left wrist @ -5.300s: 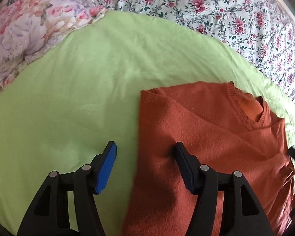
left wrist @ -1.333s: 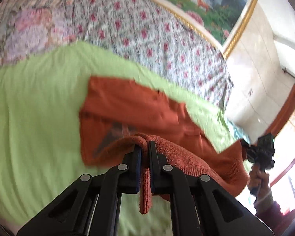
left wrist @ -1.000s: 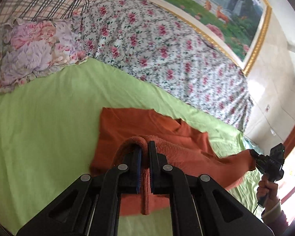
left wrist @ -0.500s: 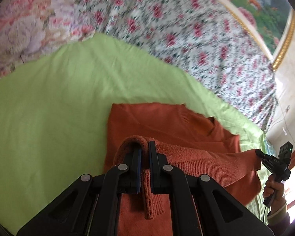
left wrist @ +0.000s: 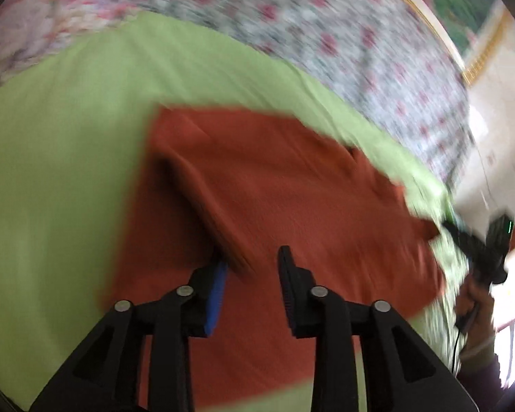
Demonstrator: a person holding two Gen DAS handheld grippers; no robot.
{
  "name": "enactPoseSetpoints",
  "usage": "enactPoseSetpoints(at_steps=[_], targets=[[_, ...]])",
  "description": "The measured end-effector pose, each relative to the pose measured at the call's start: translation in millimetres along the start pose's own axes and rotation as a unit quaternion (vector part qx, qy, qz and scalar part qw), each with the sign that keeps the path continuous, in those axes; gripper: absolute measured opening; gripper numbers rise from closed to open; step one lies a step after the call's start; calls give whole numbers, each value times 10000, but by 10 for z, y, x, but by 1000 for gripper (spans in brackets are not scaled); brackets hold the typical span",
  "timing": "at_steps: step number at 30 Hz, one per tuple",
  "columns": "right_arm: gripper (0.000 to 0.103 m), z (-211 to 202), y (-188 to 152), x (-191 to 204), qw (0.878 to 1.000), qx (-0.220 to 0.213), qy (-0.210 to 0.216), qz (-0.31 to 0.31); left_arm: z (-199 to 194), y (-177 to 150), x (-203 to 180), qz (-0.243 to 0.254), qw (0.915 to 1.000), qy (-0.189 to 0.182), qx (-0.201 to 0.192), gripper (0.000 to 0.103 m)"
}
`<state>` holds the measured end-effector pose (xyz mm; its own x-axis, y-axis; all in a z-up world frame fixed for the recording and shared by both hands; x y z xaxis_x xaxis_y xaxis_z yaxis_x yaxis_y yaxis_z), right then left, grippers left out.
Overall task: Fold small clothes
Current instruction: 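Lay the hem over the collar and open both grippers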
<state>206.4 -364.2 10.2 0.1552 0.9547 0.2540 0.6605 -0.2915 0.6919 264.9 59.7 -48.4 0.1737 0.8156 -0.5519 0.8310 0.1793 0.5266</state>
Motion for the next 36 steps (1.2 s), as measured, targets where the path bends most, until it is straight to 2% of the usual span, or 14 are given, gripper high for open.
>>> enactPoseSetpoints(at_steps=[2,4,6,9,11,13,15,16,18,21,23,28,33,36], targets=[[19,-103,-113,297,9976,66,503,-471,229,-223,-253,315,9985,-174,416,34],[19,-18,-348,634,9876,608,914,-1120,393,-293,-396,626,9964,32,576,42],[19,139,-584,867,9731,1131,980,-1751,486,-259,-458,838,9941,199,654,43],[19,396,-751,965,9577,1553,672,-2326,611,-27,-395,902,9928,388,682,41],[16,503,-677,886,9617,1544,535,-2201,679,189,-266,820,9928,600,630,32],[14,618,-466,728,9713,1366,218,-1933,688,455,-92,611,9943,753,454,29],[14,703,-201,538,9842,1111,104,-1372,633,741,62,365,9949,937,97,31],[15,723,-83,448,9891,937,-53,-1137,601,834,123,286,9942,1032,-42,40],[17,743,137,274,9954,588,-220,-726,499,1044,279,72,9913,1240,-424,46],[17,733,306,110,9991,298,-168,-256,405,1152,455,-401,9911,1103,-631,46],[17,703,329,59,9993,343,-145,-54,359,1139,490,-596,9902,1037,-724,46],[17,483,284,183,9994,351,-17,29,223,826,283,-600,9884,1091,-870,47],[17,231,-57,306,9987,393,241,220,-66,384,165,-811,9864,929,-1084,52],[17,81,-335,370,9975,454,417,352,-298,231,137,-934,9836,836,-1300,61]])
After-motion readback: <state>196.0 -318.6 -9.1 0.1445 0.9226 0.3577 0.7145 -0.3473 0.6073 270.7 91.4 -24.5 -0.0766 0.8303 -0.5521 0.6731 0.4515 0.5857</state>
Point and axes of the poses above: each gripper's, at about its wrist camera, not at the fingertips, and z roughly the way its jaws point, x to its left, y to its top, the point moved 4 cm from there along z, roughly the way its jaws point, and after that the axes turned 8 degrees about -y, right-handed, at the moved point
